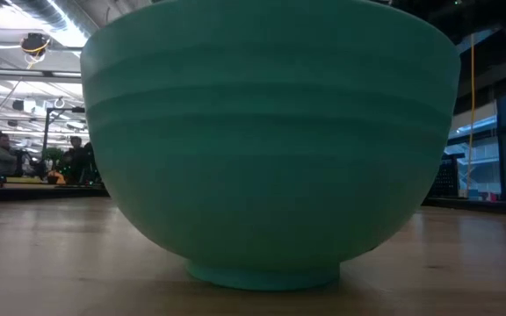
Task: Nest bowls inside each other
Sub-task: Stack the blue bowl on the white bowl
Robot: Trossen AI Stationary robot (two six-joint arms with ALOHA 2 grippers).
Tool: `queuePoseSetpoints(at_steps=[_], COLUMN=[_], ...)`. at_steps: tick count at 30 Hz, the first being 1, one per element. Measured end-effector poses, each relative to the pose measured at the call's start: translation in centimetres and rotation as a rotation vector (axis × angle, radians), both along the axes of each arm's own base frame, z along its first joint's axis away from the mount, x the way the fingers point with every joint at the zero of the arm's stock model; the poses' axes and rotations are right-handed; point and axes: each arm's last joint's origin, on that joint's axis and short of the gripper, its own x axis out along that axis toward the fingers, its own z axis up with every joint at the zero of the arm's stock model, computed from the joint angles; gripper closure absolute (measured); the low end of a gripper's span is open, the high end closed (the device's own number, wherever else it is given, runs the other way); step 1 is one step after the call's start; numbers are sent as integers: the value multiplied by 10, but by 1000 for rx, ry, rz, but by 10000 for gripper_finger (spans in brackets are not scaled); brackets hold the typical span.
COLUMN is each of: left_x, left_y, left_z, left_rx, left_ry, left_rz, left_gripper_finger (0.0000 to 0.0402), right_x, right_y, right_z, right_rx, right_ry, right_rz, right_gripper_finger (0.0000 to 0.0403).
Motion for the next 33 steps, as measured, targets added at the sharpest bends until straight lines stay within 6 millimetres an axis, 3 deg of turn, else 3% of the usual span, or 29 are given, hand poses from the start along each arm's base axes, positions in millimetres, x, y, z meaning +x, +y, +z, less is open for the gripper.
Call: queuePoseSetpoints(at_steps=[6,14,19,33], left_x=[19,40,47,68], left_y=[-19,-30,-32,-36], left_z=[-15,-3,-1,-24], left_rx=[37,88,105,107], left_ry=[37,204,351,431], left_rz=[0,14,39,47], left_gripper_finger=[400,400,400,400], right_x=[0,-1,-1,-1], right_y=[1,2,2,2], right_z=[-1,-5,-6,-6], right_rx=[19,45,46,44], right_ry=[4,49,54,60], right_rz=[31,54,58,60], right_gripper_finger=[196,196,196,196])
